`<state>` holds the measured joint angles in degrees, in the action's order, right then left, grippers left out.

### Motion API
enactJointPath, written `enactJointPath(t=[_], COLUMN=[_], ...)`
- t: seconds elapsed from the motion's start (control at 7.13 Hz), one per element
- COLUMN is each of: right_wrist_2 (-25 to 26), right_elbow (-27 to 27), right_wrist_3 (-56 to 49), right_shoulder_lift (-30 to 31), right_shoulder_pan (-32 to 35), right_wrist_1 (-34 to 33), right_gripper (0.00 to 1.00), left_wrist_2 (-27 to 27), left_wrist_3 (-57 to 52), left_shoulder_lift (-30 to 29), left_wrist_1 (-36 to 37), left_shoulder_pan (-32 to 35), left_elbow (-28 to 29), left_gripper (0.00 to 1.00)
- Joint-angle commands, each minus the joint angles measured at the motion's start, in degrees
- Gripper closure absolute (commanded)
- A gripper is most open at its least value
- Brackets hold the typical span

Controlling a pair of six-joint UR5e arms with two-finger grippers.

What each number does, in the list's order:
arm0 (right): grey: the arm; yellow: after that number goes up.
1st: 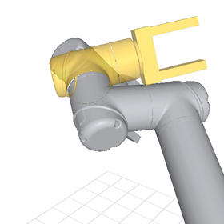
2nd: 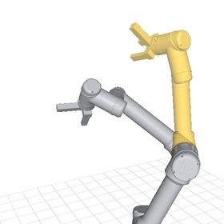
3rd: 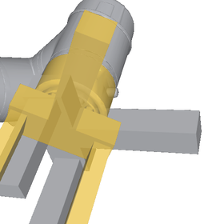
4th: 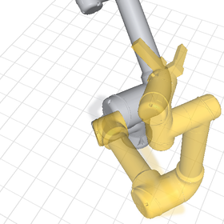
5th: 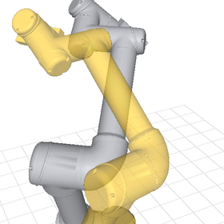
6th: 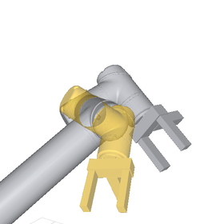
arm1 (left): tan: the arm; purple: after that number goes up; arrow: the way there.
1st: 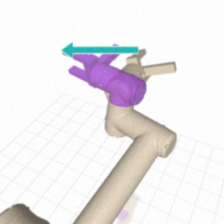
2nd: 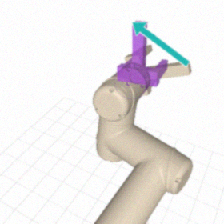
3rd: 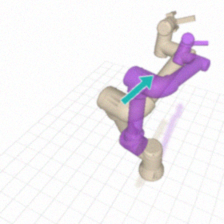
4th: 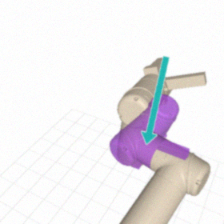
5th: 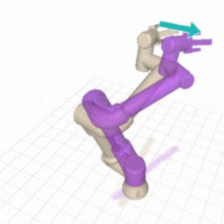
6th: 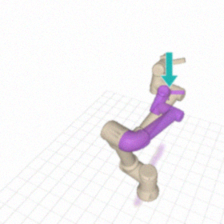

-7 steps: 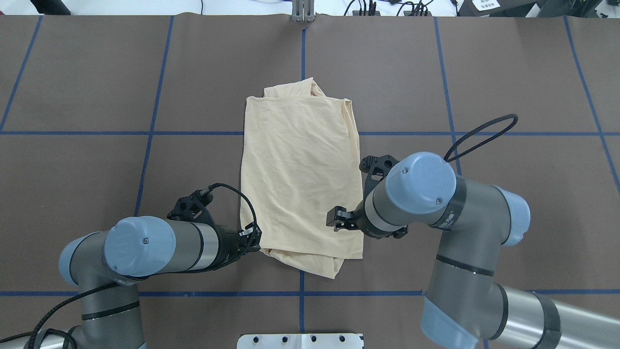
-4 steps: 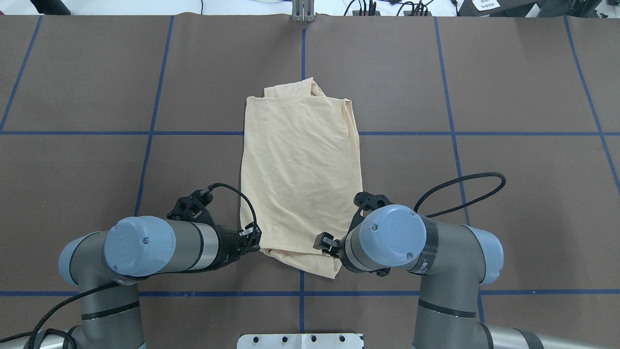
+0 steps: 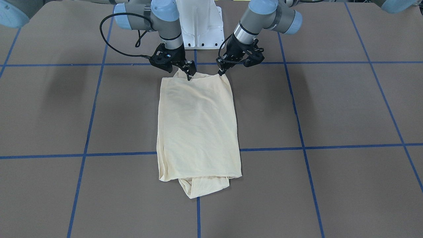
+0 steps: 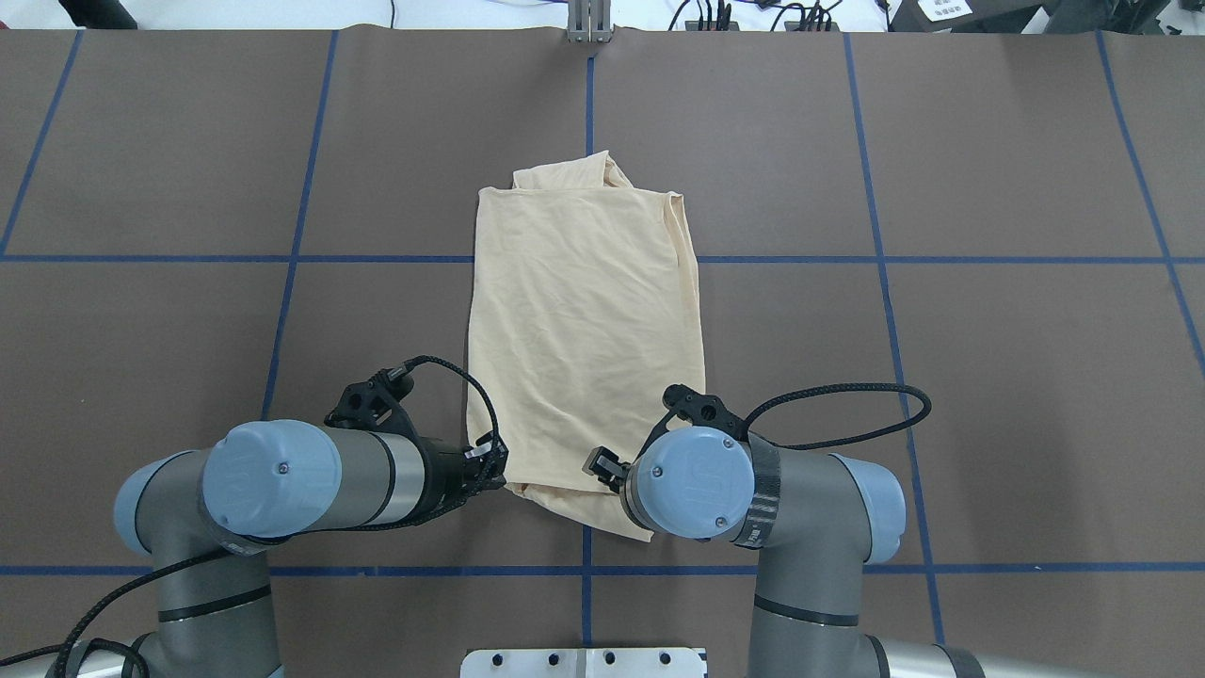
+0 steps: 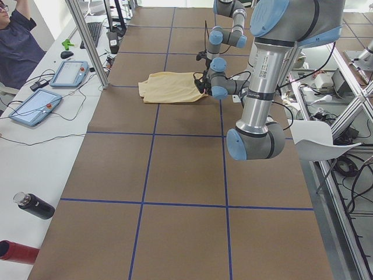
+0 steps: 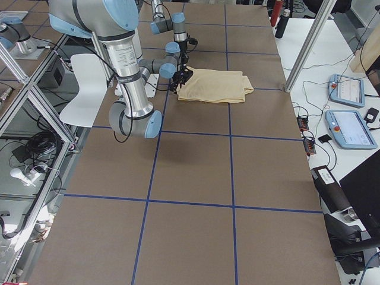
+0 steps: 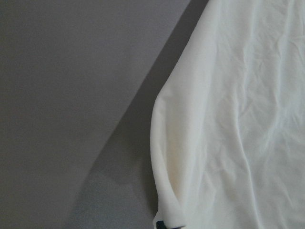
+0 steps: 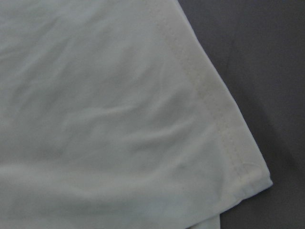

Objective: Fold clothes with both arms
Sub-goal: 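Lower both grippers onto the shirt's near corners and grasp them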

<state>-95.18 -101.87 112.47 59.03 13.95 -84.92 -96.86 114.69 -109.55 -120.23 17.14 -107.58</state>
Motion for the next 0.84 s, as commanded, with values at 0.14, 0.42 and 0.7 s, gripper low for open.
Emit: enactJointPath(t=[0.14,0.42,0.7], right_wrist_2=[0.2,0.2,0.2], right_elbow=[0.4,0.3,0.4], right_wrist_3=[4.9,6.2,6.5], right_shoulder_lift=[0.2,0.2,0.2], right_shoulder_pan=[0.2,0.7,1.1], right_wrist_1=[-0.3,-0.3,-0.2], right_gripper=[0.01,0.02,0.01], left_wrist_2=[0.0,0.0,0.0], left_wrist_3=[0.0,0.1,0.1], left_shoulder_lift=[0.0,0.0,0.0], left_wrist_1=[0.0,0.0,0.0], left_shoulder_pan=[-0.1,-0.2,-0.2], left_elbow=[0.1,0.1,0.3], left_gripper=[1.0,1.0,1.0])
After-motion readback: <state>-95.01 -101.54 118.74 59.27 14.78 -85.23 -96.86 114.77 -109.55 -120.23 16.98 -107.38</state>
